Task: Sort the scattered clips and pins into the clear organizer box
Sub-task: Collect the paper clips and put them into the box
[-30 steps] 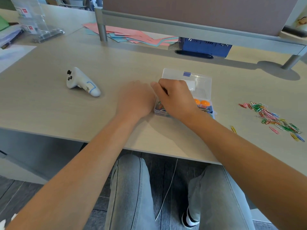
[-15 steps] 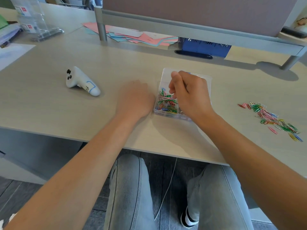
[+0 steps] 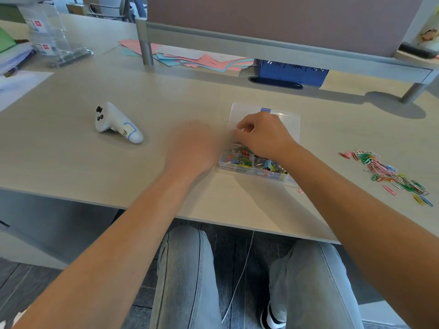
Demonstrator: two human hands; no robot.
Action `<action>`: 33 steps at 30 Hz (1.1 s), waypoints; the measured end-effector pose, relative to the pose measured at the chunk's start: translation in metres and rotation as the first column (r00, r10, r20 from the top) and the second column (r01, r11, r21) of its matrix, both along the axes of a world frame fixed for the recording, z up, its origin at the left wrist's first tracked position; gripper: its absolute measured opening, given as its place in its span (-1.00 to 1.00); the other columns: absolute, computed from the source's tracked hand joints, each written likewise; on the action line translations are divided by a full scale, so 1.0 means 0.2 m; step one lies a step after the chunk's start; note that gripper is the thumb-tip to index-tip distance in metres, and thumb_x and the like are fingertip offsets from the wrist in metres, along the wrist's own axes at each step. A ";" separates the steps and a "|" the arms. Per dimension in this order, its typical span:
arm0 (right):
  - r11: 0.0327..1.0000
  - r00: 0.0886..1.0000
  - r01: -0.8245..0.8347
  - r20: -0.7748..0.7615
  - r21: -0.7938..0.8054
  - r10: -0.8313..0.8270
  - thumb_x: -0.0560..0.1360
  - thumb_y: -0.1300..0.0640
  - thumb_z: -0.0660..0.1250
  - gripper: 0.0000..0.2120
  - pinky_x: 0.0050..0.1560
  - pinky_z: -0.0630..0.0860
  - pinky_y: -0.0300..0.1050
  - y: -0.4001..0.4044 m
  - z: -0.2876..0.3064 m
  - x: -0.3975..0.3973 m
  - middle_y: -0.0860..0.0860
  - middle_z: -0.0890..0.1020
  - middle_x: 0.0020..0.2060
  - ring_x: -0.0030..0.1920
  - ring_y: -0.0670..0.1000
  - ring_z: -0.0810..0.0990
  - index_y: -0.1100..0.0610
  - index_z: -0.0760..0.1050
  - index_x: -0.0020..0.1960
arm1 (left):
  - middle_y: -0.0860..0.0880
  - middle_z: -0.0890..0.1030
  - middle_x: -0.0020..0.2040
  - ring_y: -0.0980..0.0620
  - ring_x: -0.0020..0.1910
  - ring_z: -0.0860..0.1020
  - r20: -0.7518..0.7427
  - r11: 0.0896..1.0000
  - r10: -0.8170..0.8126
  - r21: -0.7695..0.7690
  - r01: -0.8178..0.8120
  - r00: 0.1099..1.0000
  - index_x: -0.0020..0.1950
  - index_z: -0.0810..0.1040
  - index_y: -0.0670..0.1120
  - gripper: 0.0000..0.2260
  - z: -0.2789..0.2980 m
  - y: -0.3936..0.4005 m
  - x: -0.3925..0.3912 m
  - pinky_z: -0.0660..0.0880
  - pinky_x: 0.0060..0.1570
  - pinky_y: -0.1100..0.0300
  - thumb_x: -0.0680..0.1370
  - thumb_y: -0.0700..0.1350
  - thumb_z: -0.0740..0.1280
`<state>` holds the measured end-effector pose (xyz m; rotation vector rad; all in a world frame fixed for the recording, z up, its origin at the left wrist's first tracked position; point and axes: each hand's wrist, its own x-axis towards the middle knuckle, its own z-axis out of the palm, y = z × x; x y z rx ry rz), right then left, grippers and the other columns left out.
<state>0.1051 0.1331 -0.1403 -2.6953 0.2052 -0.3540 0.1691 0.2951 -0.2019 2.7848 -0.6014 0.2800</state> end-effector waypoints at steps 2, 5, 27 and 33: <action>1.000 0.999 -0.028 -0.034 -0.001 0.028 0.49 -0.18 0.41 -0.62 0.01 0.55 -0.10 0.01 0.01 0.03 -0.05 0.69 0.00 -0.05 -0.06 0.60 0.06 0.67 0.15 | -0.12 0.41 0.45 -0.14 0.48 0.28 0.006 1.000 0.000 -0.001 0.000 1.000 0.36 0.46 -0.07 -0.58 0.00 0.00 0.00 0.17 0.46 -0.15 0.61 0.09 0.07; 0.998 0.997 -0.054 -0.054 -0.020 0.053 0.48 -0.06 0.46 -0.81 0.03 0.63 -0.01 0.01 0.01 0.05 -0.08 0.72 -0.14 -0.13 -0.05 0.65 0.02 0.73 -0.01 | -0.11 0.42 0.43 -0.13 0.47 0.30 0.014 1.000 0.002 0.006 -0.002 1.000 0.35 0.46 -0.06 -0.59 -0.01 0.00 0.00 0.19 0.45 -0.14 0.61 0.09 0.08; 0.959 0.970 -0.239 -0.005 -0.154 0.241 0.61 0.26 0.18 -0.66 0.15 0.56 0.05 -0.01 0.00 -0.06 0.04 0.64 0.09 0.08 0.07 0.59 0.03 0.68 0.18 | -0.13 0.41 0.44 -0.15 0.48 0.30 0.000 1.000 0.004 0.003 -0.004 1.000 0.34 0.46 -0.08 -0.59 0.00 0.00 0.00 0.17 0.47 -0.16 0.61 0.09 0.08; 0.954 0.964 -0.267 -0.020 -0.137 0.267 0.57 0.31 0.18 -0.65 0.13 0.55 0.01 -0.04 0.00 -0.09 0.00 0.67 0.06 0.06 0.05 0.60 0.06 0.70 0.11 | -0.13 0.39 0.48 -0.14 0.50 0.27 -0.001 1.000 0.003 -0.007 -0.003 1.000 0.38 0.45 -0.07 -0.58 0.00 0.00 0.00 0.15 0.49 -0.15 0.62 0.09 0.08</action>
